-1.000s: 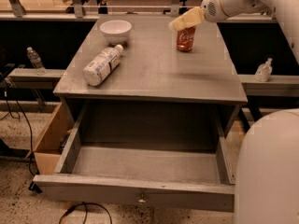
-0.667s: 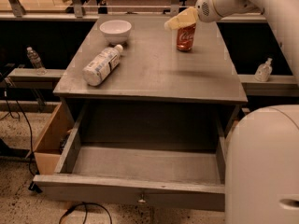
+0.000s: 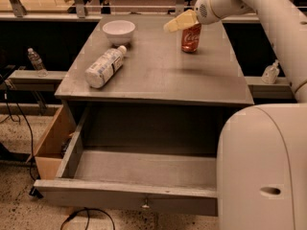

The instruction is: Move coke can near blue plastic bottle

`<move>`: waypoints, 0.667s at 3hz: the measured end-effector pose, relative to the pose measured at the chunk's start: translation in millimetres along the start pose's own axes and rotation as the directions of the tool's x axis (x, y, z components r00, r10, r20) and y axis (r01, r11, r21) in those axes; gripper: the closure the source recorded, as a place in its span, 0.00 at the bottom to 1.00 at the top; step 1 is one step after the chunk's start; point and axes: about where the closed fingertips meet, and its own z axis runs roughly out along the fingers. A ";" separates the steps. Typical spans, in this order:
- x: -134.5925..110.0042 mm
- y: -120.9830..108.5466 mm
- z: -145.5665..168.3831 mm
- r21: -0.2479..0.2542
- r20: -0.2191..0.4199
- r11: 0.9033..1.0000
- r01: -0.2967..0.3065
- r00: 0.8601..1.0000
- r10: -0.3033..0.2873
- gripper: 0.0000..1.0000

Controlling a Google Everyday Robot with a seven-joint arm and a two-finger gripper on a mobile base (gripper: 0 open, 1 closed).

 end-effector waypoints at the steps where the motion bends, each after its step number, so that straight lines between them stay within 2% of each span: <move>1: 4.5 -7.7 7.8 0.020 -0.017 0.999 -0.025 1.000 0.025 0.00; 2: 11.2 -18.8 14.4 0.041 -0.028 0.998 -0.053 0.998 0.054 0.00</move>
Offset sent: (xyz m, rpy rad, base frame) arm 0.0303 -0.0284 -0.0171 0.0012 0.0451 -0.1098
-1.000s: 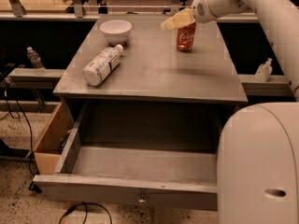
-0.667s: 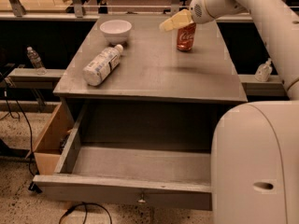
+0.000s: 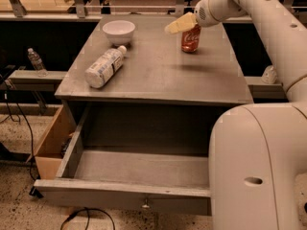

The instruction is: Move coke can near blue plastic bottle

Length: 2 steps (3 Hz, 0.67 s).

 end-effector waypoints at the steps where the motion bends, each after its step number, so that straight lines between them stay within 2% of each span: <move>1: 7.3 -12.0 9.0 0.018 -0.010 1.000 -0.024 1.000 0.024 0.25; 2: 10.3 -17.3 12.7 0.028 -0.014 0.999 -0.032 0.999 0.033 0.47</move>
Offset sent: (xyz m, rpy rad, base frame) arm 0.0215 -0.0241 -0.0110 -0.0034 0.0145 -0.0645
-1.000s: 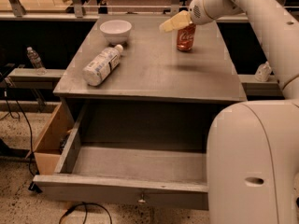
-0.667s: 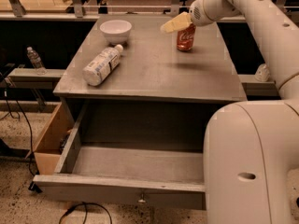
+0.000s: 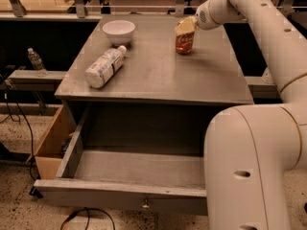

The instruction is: Move coke can near blue plastic bottle

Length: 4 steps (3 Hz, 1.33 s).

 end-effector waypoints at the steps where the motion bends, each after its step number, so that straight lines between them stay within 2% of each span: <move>1: -1.0 -1.8 0.1 0.007 -0.002 1.000 0.011 1.000 -0.011 0.70; 2: -12.9 4.8 -14.8 -0.012 0.034 0.998 0.067 0.997 -0.066 0.93; 3: -33.5 37.6 -55.9 -0.090 0.100 0.976 0.200 0.976 -0.191 1.00; 4: -34.8 102.2 -89.8 -0.248 0.164 0.899 0.361 0.930 -0.328 1.00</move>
Offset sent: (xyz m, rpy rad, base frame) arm -0.0291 0.0009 0.0583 -0.0305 -0.1543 0.1355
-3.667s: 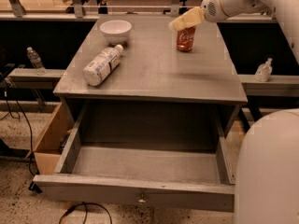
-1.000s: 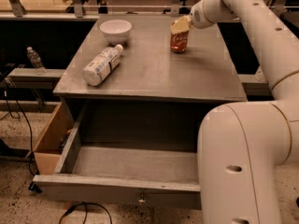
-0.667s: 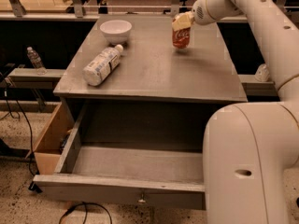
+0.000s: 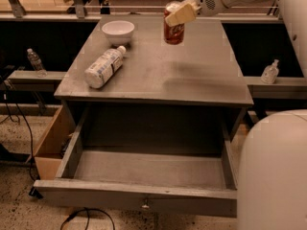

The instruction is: Move coke can near blue plastic bottle

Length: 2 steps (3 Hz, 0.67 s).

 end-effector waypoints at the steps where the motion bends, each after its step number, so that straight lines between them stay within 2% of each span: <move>1: -2.0 18.5 3.8 -0.056 0.001 0.997 0.061 0.998 -0.061 1.00; 2: -2.1 18.1 4.9 -0.055 0.001 0.997 0.058 0.998 -0.058 1.00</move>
Offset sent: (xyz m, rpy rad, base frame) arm -0.0148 0.0192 -0.0055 -0.0196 -0.0021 0.1011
